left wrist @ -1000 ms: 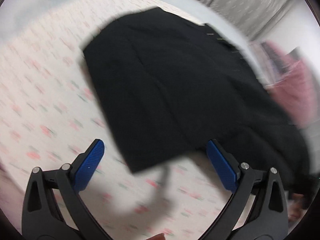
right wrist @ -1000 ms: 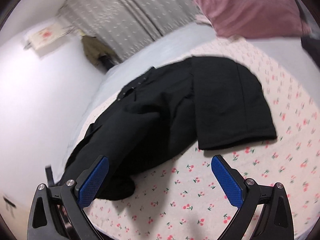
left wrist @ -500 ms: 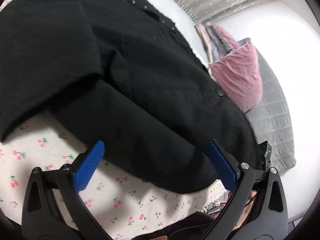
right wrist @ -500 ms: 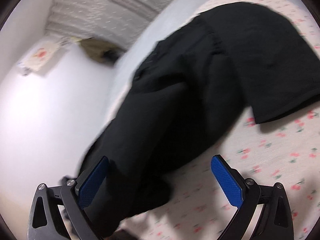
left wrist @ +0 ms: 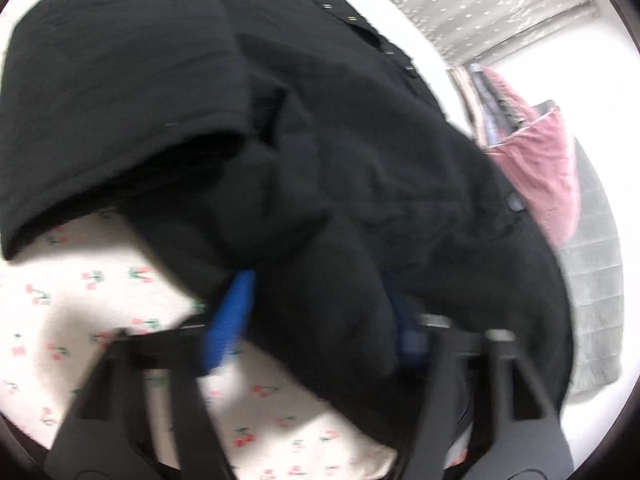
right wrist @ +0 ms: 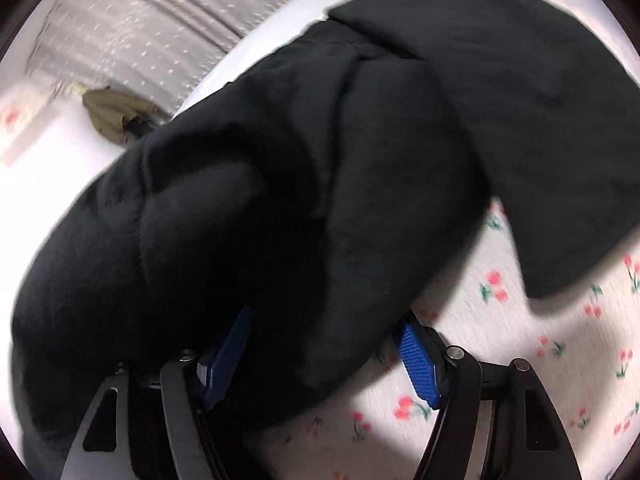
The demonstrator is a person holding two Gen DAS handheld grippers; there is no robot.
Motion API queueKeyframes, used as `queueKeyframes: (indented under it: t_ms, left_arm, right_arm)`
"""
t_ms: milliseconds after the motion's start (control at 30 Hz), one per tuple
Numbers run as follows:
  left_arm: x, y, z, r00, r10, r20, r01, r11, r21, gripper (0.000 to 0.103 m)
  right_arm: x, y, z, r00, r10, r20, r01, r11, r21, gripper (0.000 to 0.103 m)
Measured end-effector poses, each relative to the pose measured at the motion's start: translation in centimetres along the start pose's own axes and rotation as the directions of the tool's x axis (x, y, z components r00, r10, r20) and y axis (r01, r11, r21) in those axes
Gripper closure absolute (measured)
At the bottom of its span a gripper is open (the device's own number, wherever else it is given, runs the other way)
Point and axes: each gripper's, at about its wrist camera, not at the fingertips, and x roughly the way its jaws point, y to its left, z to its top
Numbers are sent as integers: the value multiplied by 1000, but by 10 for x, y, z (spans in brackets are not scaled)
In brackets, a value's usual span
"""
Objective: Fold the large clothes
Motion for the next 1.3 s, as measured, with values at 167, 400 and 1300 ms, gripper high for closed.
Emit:
queueKeyframes:
  t_ms: [167, 400, 1300]
  left_arm:
    - [-51, 14, -7, 1000, 18, 8, -18, 996, 86, 95]
    - [-150, 31, -12, 989, 70, 132, -97, 971, 217, 96]
    - [-116, 89, -5, 907, 346, 241, -421, 784, 456, 21]
  right_arm:
    - [-34, -13, 4, 996, 81, 24, -81, 997, 2, 94]
    - [-172, -44, 14, 969, 56, 239, -35, 995, -91, 95]
    - [-138, 20, -52, 907, -296, 300, 398, 835, -380, 19]
